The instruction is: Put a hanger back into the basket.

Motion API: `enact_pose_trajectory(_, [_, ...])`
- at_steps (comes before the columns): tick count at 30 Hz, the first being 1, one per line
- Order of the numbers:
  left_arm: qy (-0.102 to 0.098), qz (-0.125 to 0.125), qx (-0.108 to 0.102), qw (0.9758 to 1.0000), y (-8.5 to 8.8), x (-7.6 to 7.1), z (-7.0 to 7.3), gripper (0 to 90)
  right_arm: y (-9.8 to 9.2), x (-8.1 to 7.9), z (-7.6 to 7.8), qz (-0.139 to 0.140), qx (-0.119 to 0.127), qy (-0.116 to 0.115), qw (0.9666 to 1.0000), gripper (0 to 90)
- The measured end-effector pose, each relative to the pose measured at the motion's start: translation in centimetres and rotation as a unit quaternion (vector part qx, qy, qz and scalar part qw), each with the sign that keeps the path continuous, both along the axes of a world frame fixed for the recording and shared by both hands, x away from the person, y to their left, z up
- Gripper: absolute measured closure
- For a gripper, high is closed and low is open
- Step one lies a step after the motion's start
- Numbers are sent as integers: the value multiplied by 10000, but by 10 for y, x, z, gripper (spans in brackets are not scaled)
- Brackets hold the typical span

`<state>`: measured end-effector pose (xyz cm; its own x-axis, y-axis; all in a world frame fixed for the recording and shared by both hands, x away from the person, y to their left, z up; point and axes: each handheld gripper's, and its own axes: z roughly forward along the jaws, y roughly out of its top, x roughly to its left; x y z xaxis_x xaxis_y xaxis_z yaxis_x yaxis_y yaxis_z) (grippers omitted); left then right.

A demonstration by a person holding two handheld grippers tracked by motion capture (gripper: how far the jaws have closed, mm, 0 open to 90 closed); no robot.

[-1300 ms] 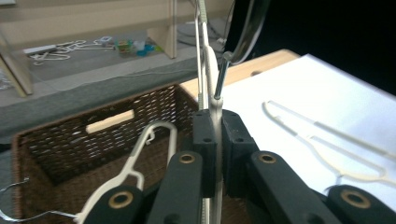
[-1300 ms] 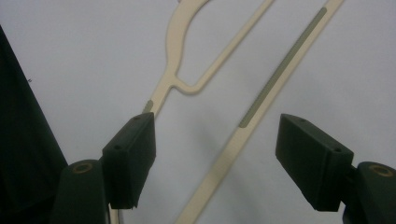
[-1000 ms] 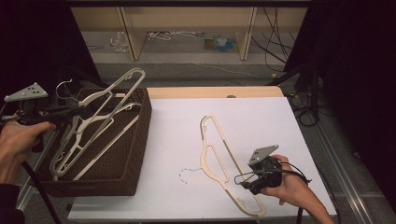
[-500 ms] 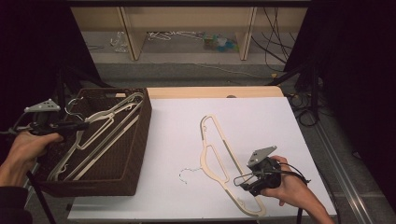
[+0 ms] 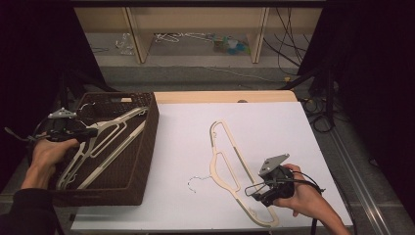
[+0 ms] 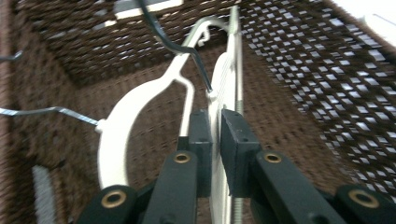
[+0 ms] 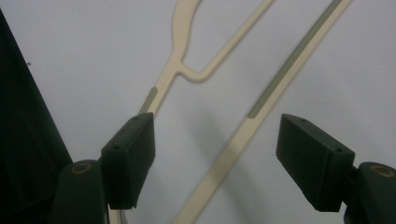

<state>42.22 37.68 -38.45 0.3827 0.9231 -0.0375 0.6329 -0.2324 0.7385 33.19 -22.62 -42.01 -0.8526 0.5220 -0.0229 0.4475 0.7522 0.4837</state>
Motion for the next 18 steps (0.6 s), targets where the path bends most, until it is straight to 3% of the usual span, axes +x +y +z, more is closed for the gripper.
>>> enact_pose_trajectory(1, [112, 58, 234, 9996, 3, 0, 0, 791, 0, 0, 0, 2, 0, 10, 10000, 289])
enact_pose_trajectory(2, [95, 128, 319, 9994, 4, 0, -1, 775, 0, 0, -1, 27, -9, -4, 10000, 288])
enact_pose_trajectory(3, [53, 231, 201, 9995, 3, 0, -4, 769, 0, 0, -1, 33, -12, -2, 10000, 288])
enact_pose_trajectory(5, [178, 245, 317, 9990, 6, -1, -4, 708, 1, 0, -1, 40, -3, -25, 10000, 288])
enact_pose_trajectory(6, [113, 581, 377, 9975, 5, -4, -4, 659, 1, 0, -1, 44, -1, -25, 10000, 288])
enact_pose_trajectory(9, [13, 738, 397, 9965, 7, -9, 1, 634, 1, 0, -1, 39, 0, -28, 10000, 288])
enact_pose_trajectory(11, [-226, 1018, 387, 9938, 5, -15, 6, 578, 1, 0, -2, 51, -8, -2, 10000, 288])
enact_pose_trajectory(15, [-620, 953, 173, 9934, -9, -36, 23, 494, 3, -1, -4, 30, -21, -1, 10000, 288])
enact_pose_trajectory(17, [-769, 785, 107, 9939, -21, -49, 31, 450, 4, -1, -4, 19, -11, 5, 10000, 287])
enact_pose_trajectory(18, [-843, 681, -31, 9941, -29, -57, 34, 450, 4, -1, -4, 19, -11, 5, 10000, 287])
